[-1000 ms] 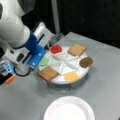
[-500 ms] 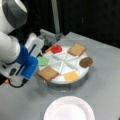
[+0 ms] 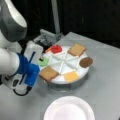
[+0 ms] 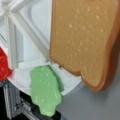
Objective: Ingredient selection for cheeseburger or sandwich
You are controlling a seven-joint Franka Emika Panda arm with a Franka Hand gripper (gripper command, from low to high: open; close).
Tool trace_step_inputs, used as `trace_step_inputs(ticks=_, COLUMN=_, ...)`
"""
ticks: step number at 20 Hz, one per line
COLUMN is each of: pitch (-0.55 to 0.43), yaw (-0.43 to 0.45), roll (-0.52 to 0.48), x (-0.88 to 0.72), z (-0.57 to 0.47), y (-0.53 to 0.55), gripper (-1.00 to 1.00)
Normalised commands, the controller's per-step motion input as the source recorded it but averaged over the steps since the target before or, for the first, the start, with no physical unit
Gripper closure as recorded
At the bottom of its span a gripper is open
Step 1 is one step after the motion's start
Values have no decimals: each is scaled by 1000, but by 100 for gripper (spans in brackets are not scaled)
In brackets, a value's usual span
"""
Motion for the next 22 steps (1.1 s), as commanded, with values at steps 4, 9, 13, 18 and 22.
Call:
trace_step_inputs(ticks=4, pitch=37, yaw=95, roll=514, x=193, z=-178, y=-340, gripper=-100)
trace_step_inputs(ticks=9, pitch=75, yaw=102, roll=424, x=210, z=-186, y=-377, gripper=-100)
trace_step_inputs(ticks=13, pitch=86, yaw=121, roll=478, x=242, z=-140, y=-334, gripper=-100)
trace_step_inputs(ticks=18, pitch=39, yaw=127, roll=586, x=293, z=-123, y=-336, gripper=-100)
trace_step_inputs(ticks=22, pitch=0, yaw=172, roll=553, x=336, z=-189, y=-381, gripper=-100)
